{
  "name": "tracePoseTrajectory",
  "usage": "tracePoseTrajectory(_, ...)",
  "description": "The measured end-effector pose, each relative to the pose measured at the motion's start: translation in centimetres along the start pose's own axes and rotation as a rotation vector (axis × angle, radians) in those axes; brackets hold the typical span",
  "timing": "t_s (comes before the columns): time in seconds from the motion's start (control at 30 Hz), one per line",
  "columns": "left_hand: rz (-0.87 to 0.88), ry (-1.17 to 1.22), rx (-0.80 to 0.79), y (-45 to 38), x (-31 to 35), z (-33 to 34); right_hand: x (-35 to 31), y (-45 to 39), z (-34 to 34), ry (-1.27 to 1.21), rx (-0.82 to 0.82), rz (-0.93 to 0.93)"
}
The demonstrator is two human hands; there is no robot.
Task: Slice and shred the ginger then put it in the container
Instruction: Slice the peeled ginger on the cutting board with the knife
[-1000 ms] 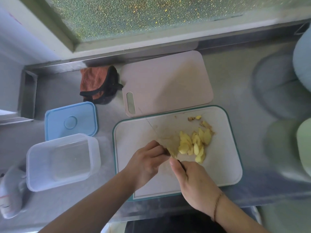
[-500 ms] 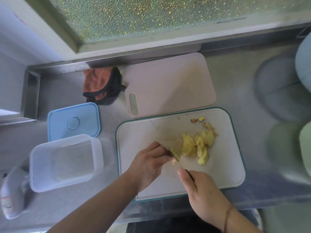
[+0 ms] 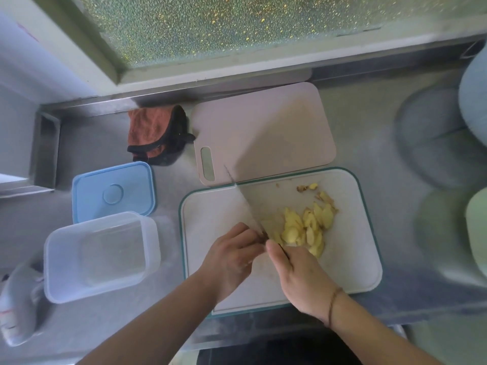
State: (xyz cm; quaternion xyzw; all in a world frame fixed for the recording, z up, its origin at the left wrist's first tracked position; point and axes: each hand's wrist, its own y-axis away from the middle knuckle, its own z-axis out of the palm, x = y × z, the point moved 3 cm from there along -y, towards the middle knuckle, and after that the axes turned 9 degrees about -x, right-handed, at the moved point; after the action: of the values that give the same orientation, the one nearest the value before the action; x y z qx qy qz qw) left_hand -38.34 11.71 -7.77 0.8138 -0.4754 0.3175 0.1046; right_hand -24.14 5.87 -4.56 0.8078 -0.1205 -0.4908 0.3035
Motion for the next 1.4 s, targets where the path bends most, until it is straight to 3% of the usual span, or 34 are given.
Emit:
tracePoseTrajectory(0.33,-0.024,0.016,0.003,0.2,-0.3,0.0,0.3,0.5,0.5,0.012,0.056,0.005)
tracePoseTrajectory(0.53,-0.006,0.003,0.009,0.4,-0.4,0.2,2.9,1.5,-1.6,-0.166,0.154,0.070)
tracePoseTrajectory(0.63,-0.008,0.007,0.032,0.7,-0.4,0.3,2.8,1.5,-2.2,-0.240,0.102,0.087)
tracePoseTrajectory(0.9,-0.026,-0.045,0.067,0.4,0.3,0.2,-0.6,3.8,-0.4,-0.032,0.055,0.008)
tracePoseTrajectory(1.4,-0.019,-0.060,0.051,0.4,0.2,0.2,-0.7,4.3,-0.1,0.007,0.036,0.041)
